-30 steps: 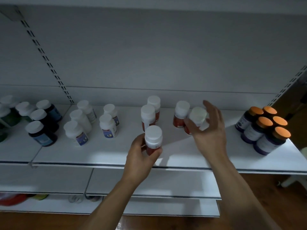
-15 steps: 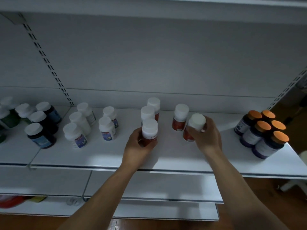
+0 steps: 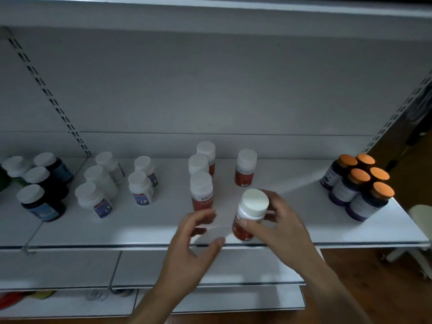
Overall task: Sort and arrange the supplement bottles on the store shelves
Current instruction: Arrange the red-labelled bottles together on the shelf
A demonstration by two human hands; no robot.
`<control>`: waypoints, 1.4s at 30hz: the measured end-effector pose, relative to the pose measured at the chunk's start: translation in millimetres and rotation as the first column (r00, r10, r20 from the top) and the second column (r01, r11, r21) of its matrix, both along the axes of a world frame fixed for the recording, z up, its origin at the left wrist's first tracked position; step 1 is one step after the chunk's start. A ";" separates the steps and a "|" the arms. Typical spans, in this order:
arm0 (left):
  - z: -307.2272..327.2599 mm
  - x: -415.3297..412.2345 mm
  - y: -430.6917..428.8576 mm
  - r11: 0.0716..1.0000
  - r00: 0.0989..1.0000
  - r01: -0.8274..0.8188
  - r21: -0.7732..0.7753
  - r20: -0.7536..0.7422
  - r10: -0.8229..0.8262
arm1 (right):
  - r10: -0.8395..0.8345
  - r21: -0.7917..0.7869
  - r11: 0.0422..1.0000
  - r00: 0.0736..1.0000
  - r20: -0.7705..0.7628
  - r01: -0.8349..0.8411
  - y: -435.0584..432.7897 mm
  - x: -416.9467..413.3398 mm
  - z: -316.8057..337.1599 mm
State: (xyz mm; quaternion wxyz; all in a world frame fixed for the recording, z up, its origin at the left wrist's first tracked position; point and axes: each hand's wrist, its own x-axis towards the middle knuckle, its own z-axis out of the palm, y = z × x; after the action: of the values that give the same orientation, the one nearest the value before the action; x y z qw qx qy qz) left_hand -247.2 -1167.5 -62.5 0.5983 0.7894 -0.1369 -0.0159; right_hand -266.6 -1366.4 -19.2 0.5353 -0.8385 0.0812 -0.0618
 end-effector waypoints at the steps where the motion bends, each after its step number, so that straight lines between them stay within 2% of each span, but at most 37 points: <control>1: 3.3 0.7 -4.0 0.996 0.996 0.086 0.021 -0.026 -0.086 | 0.028 -0.024 0.999 0.999 0.040 -0.027 4.9 -2.4 3.4; 4: 11.8 7.4 -15.3 0.972 0.970 0.235 0.005 -0.070 -0.234 | 0.116 -0.087 0.991 0.973 0.199 -0.100 23.4 -10.1 16.6; 8: 21.0 13.0 -24.3 0.962 0.973 0.212 -0.172 -0.058 -0.225 | 0.203 -0.218 0.968 0.891 0.406 -0.121 36.9 -17.2 32.2; 13: 26.4 15.9 -24.7 0.960 0.977 0.210 -0.186 0.002 -0.214 | 0.228 -0.251 0.961 0.852 0.471 -0.118 37.3 -19.4 42.3; 15: 29.5 14.8 -23.4 0.958 0.975 0.219 -0.186 0.005 -0.222 | 0.206 -0.186 0.974 0.864 0.459 -0.133 34.7 -18.8 41.6; 16: 30.4 14.8 -22.1 0.963 0.977 0.213 -0.167 0.017 -0.213 | 0.172 -0.102 0.985 0.884 0.435 -0.142 32.9 -18.3 40.5; 18: 32.7 14.1 -17.3 0.970 0.981 0.193 -0.146 0.042 -0.189 | 0.086 0.189 0.969 0.937 0.338 -0.157 28.7 -16.4 39.0; 20: 34.2 14.1 -12.1 0.974 0.986 0.164 -0.159 0.045 -0.159 | 0.013 0.444 0.888 0.972 0.236 -0.120 22.4 -13.3 34.2; 25: 38.3 16.4 -10.3 0.958 0.989 0.138 -0.253 0.083 -0.121 | -0.009 0.669 0.743 0.999 0.036 -0.017 14.3 -4.4 22.6; 30: 51.9 13.9 -18.4 0.928 0.980 0.166 -0.334 0.158 -0.118 | 0.063 0.903 0.423 0.992 -0.108 0.071 25.0 -1.0 21.7; 35: 65.1 6.9 -24.3 0.934 0.953 0.261 -0.244 0.217 -0.210 | 0.168 0.986 0.144 0.980 -0.109 0.085 37.8 -2.4 18.7; 36: 66.1 5.9 -24.2 0.935 0.949 0.272 -0.226 0.226 -0.221 | 0.181 0.990 0.107 0.977 -0.112 0.093 38.7 -2.3 19.1; 39: 67.0 4.7 -24.0 0.936 0.942 0.282 -0.210 0.244 -0.229 | 0.195 0.993 0.077 0.976 -0.101 0.088 37.8 -2.0 16.0; 42: 67.5 3.5 -24.7 0.934 0.941 0.286 -0.215 0.249 -0.231 | 0.197 0.993 0.097 0.976 -0.090 0.072 36.8 -3.2 17.9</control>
State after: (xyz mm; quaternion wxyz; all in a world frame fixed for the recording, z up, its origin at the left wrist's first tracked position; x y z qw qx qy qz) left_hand -243.7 -1192.3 4.9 0.6660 0.6801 -0.3064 0.0096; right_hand -269.8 -1329.7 -1.2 0.9496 -0.2659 0.1189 0.1160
